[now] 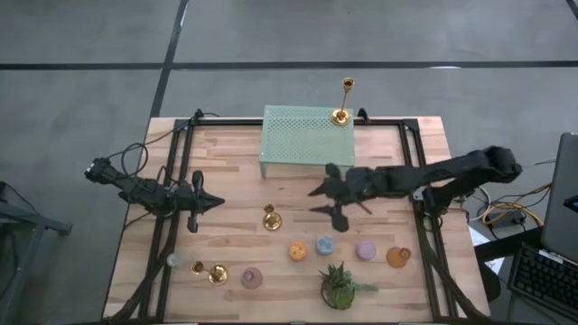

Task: Pick & Place candle stick holders
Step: Put the top gold candle holder on the shelf

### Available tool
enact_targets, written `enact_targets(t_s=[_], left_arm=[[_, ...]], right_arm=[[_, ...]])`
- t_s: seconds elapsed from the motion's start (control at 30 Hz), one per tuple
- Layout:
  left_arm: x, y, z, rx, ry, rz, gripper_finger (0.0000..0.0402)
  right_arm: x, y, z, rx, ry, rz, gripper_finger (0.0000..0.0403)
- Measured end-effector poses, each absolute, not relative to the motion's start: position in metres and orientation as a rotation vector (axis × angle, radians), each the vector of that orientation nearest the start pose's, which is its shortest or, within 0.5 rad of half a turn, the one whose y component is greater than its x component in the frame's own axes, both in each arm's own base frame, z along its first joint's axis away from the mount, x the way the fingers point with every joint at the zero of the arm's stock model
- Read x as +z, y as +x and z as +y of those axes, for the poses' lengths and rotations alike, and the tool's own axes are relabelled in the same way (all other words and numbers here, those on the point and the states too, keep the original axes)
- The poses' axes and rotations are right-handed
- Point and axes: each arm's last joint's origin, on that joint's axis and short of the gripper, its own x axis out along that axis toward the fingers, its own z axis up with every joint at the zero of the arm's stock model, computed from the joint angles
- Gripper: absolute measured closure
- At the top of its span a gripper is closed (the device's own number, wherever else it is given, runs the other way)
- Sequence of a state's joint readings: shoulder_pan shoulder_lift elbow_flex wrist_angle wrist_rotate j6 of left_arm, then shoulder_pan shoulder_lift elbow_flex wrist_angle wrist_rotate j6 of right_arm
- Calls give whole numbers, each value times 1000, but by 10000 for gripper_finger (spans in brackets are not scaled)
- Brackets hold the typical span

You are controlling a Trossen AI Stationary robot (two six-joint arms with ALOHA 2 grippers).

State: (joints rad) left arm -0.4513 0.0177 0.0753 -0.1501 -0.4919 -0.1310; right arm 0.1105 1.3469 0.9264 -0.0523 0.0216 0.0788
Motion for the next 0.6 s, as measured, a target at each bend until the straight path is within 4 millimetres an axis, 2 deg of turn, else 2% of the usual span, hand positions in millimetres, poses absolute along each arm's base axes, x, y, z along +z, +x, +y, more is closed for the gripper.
enact_targets(t_s=[0.27, 0.6], left_arm=[[174, 87, -27, 46, -88, 80, 396], [173, 87, -27, 46, -88, 82, 396]], right_arm=[[240, 336, 40, 78, 35, 450, 132], [220, 387, 45, 68, 48, 474, 79]])
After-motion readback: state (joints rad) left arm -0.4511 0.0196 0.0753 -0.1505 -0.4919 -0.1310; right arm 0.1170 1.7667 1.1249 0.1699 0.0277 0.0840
